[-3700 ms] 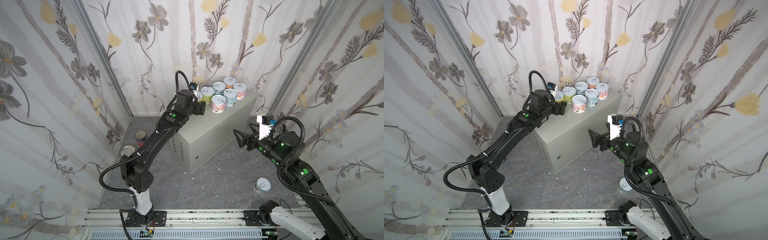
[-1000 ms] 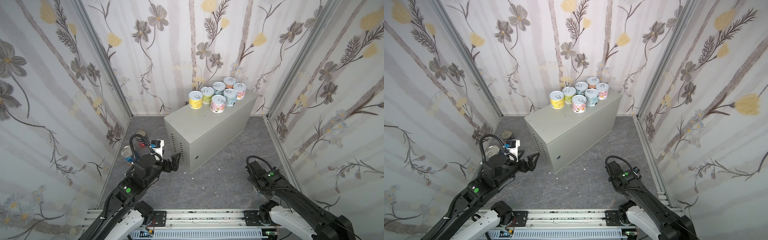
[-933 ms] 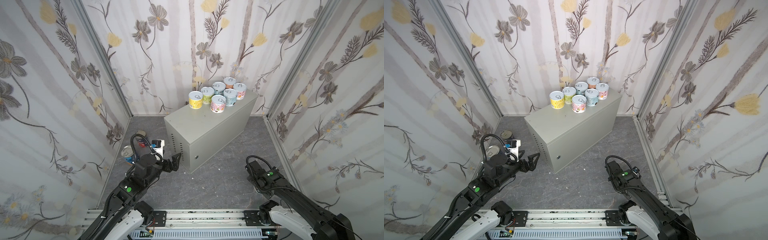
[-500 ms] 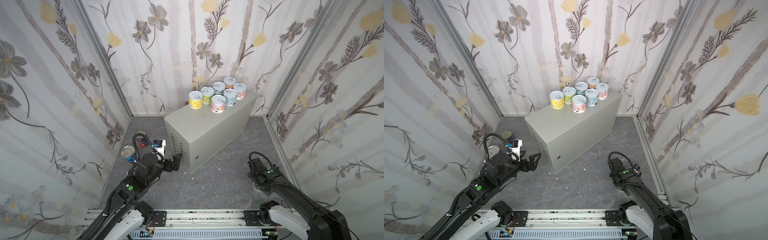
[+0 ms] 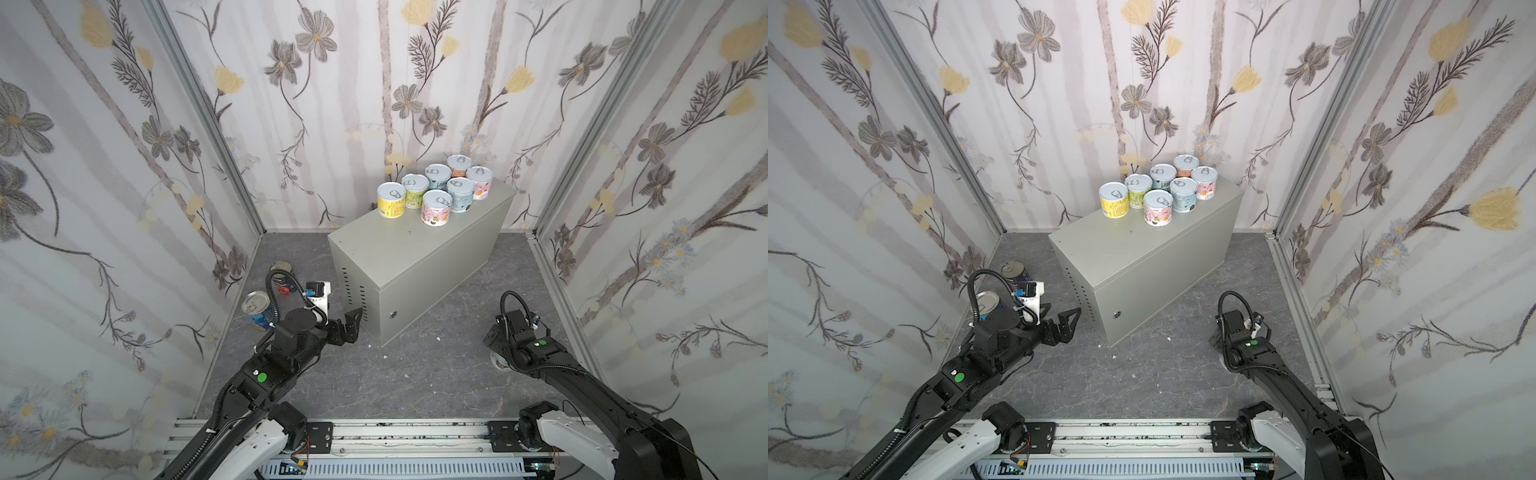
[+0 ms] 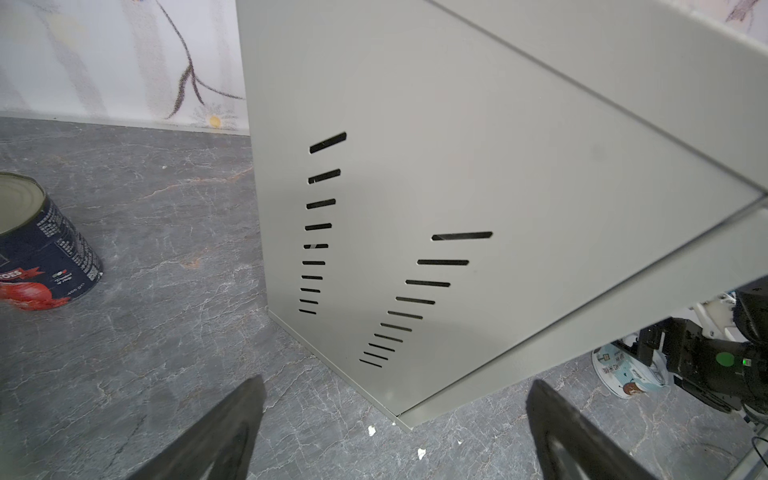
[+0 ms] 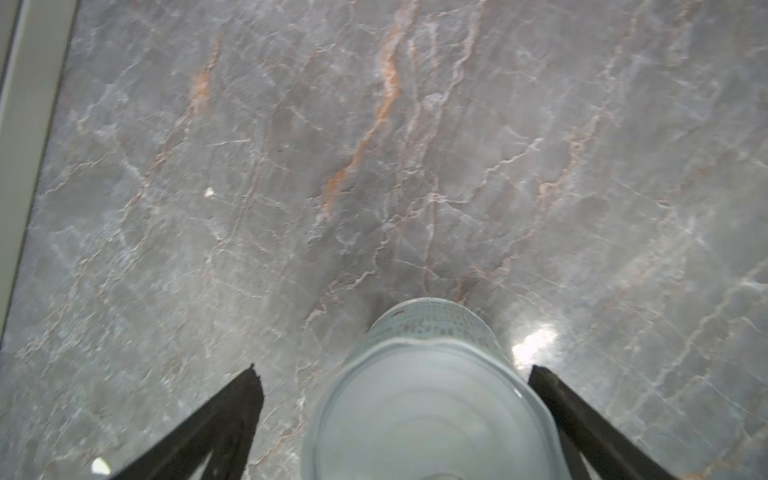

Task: Place and organize the canned foods onto the counter
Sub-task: 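Close the right gripper around the white-lidded floor can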

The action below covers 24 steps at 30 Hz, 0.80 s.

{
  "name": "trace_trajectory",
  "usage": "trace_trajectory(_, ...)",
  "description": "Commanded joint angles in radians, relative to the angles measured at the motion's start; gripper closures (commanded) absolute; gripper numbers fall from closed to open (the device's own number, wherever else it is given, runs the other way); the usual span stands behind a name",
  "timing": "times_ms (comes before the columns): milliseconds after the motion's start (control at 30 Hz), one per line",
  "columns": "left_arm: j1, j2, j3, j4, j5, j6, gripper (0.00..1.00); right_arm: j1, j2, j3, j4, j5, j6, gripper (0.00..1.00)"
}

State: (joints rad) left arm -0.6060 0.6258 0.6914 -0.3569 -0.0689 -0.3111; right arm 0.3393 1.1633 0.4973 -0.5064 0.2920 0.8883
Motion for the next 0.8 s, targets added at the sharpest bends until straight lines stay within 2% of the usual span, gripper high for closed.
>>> trace_trajectory(0,0.002,-0.006,-0.002,0.012,-0.018,-0.008,0.0,0.017,0.008,0.001,0.138,-0.063,-0.067,0.0)
trace_trajectory(133,0.002,-0.018,-0.003,0.001,-0.027,-0.01,0.0,0.064,0.04,0.001,0.225,-0.11,-0.085,0.0)
trace_trajectory(400,0.001,-0.02,0.011,-0.018,-0.047,0.0,0.0,0.185,0.156,0.061,0.273,-0.072,-0.125,0.0)
trace_trajectory(600,0.005,-0.016,0.027,-0.025,-0.067,0.022,0.0,0.256,0.05,-0.09,0.479,-0.002,-0.137,0.0)
trace_trajectory(767,0.005,-0.003,0.052,-0.025,-0.119,0.033,0.0,0.3,0.029,-0.148,0.557,0.081,-0.159,0.0)
